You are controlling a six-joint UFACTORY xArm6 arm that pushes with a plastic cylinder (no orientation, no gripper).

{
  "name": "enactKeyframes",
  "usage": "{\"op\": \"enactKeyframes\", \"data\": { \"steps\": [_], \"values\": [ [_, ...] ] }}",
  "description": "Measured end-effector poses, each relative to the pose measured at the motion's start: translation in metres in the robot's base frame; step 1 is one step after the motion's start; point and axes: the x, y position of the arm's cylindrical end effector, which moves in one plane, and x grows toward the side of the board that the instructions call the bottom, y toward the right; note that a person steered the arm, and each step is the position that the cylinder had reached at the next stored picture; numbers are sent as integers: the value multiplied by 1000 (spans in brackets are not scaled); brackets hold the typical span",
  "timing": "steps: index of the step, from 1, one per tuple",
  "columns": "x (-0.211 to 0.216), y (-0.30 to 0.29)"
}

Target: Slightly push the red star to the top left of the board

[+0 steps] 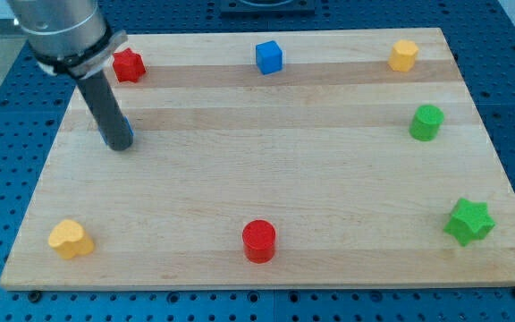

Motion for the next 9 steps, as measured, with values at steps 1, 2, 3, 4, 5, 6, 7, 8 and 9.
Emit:
{"op": "enactKeyframes", "data": {
  "steps": [1,2,3,4,5,6,7,8,9],
  "values": [
    [0,0],
    [13,28],
    [22,114],
    [16,123],
    [-14,93],
    [-18,75],
    [-30,74],
    [-55,71],
    [-65,36]
  ]
}}
